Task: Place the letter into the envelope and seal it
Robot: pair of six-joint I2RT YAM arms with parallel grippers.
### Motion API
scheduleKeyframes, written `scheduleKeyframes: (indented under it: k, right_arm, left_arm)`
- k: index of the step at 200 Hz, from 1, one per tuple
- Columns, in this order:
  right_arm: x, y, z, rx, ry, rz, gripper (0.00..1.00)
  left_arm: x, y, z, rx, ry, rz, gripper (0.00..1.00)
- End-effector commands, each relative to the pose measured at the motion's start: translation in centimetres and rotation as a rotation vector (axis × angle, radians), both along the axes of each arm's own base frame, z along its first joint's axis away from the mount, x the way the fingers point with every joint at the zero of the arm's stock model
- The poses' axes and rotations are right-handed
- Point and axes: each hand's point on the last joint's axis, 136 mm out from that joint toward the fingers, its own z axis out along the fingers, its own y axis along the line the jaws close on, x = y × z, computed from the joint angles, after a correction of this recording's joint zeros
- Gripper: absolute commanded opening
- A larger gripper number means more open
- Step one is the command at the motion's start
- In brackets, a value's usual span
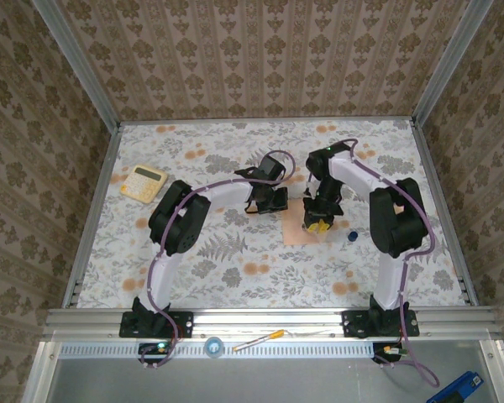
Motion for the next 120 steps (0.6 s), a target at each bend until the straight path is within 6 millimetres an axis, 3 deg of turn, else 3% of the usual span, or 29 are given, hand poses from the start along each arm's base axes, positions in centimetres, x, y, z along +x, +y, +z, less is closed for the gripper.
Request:
scheduleKeyframes:
  k: [1, 34, 63, 120]
  right_arm:
    - [2.1, -0.3, -1.1, -0.028, -0.02, 0.002, 0.0]
    - [4.0, -0.2, -0.9, -0.029, -0.04, -0.008, 0.0]
    - [4.6, 0.0, -0.9, -0.019, -0.035, -0.01, 0.0]
    - [1.1, -0.1, 0.5, -0.028, -0.016, 0.038, 0.0]
  left_arm:
    - [-0.7, 0.7, -0.3, 0.03, 0.017, -0.018, 0.0]
    - [-0.6, 0.7, -0.3, 0.03, 0.016, -0.021, 0.0]
    - [-0.7, 0.7, -0.3, 0.03, 0.018, -0.021, 0.0]
    - [-0.5, 0.7, -0.3, 0.029, 0.021, -0.008, 0.0]
